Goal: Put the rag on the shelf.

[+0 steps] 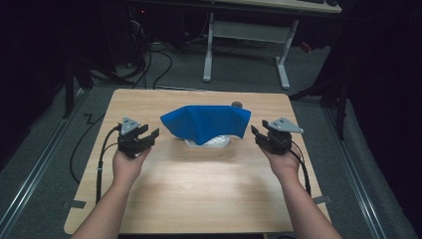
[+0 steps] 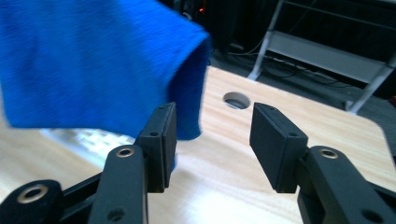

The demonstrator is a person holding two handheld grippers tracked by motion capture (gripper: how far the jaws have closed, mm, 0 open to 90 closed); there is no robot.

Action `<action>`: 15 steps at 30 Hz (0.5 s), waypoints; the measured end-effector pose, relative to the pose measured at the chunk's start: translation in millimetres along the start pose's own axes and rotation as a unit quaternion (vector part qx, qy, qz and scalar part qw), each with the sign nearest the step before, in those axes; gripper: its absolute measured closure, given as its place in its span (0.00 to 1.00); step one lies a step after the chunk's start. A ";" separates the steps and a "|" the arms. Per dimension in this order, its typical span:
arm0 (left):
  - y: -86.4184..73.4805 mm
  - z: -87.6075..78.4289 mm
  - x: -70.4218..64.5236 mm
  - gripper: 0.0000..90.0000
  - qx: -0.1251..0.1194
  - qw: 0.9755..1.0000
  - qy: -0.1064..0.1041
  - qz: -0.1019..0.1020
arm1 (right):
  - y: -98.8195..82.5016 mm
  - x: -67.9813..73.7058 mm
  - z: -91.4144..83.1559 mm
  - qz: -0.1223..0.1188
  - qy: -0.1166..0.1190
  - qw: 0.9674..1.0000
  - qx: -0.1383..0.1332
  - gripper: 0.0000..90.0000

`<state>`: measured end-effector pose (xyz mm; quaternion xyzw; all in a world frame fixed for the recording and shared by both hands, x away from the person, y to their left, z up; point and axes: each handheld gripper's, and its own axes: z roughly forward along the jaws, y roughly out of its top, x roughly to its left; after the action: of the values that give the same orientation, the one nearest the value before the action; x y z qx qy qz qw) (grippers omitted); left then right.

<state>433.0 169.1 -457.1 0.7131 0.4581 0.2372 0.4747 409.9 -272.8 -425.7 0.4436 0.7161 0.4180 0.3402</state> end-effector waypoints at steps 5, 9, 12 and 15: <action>-12.6 -16.7 -7.1 0.56 -0.005 1.000 -0.013 -0.004 | -5.5 10.8 -13.9 -0.007 0.013 1.000 -0.007 0.55; -22.7 -29.5 -13.4 0.55 -0.004 1.000 -0.021 -0.004 | -11.7 18.6 -23.9 -0.018 0.016 1.000 -0.017 0.55; -30.7 -39.3 -18.7 0.54 -0.005 1.000 -0.031 -0.005 | -17.4 25.6 -31.5 -0.023 0.018 0.999 -0.018 0.54; -41.0 -45.9 -22.6 0.53 0.003 0.999 -0.043 -0.013 | -22.2 30.8 -36.7 -0.025 0.020 0.999 -0.009 0.53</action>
<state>369.5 175.7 -471.6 0.7179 0.4476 0.1986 0.4947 359.1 -261.0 -433.9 0.4140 0.7301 0.4244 0.3397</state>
